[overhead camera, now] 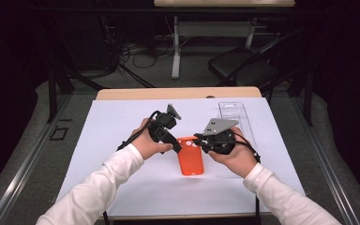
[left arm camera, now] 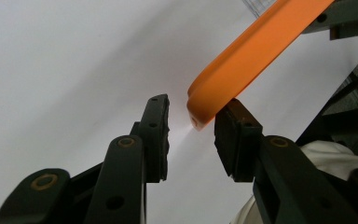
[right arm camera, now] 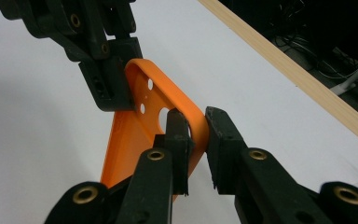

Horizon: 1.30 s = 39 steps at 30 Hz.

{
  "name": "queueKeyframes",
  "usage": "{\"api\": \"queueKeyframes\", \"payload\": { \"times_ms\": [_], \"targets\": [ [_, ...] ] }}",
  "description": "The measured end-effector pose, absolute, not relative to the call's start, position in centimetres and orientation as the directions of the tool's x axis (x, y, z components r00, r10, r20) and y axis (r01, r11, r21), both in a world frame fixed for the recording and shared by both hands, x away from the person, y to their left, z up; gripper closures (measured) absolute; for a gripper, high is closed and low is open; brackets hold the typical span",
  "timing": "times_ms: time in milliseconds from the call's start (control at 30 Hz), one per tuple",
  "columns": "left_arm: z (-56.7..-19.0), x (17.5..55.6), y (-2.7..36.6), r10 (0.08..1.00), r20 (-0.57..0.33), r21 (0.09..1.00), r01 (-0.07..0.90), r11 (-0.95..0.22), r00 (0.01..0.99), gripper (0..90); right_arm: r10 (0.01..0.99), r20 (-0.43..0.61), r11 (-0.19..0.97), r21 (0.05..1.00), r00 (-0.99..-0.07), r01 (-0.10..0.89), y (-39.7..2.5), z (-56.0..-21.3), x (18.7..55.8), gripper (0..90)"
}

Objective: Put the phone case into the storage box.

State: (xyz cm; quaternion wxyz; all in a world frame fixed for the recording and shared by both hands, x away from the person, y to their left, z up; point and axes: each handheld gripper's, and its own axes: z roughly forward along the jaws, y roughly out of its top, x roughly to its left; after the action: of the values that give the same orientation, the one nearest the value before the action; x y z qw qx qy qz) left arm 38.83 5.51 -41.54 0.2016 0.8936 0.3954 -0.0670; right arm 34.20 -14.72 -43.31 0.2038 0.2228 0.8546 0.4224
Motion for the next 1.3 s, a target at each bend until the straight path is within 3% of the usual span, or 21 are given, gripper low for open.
{"api": "queueKeyframes", "payload": {
  "times_ms": [267,833,1300],
  "targets": [
    [-41.5,38.7,5.8,0.668,-0.271,0.344,0.718,-0.605,0.692,57.9,0.566,-0.157,0.525,0.825,-0.809,0.207,-15.4,-43.3,34.6,79.8],
    [-41.3,38.8,6.5,0.654,-0.236,0.408,0.684,-0.605,0.719,52.2,0.574,-0.147,0.456,0.875,-0.806,0.165,-16.9,-43.2,35.2,79.6],
    [-41.3,38.9,7.4,0.653,-0.192,0.457,0.655,-0.602,0.733,49.3,0.555,-0.201,0.453,0.887,-0.807,0.090,-18.5,-42.4,36.0,79.5]
  ]
}}
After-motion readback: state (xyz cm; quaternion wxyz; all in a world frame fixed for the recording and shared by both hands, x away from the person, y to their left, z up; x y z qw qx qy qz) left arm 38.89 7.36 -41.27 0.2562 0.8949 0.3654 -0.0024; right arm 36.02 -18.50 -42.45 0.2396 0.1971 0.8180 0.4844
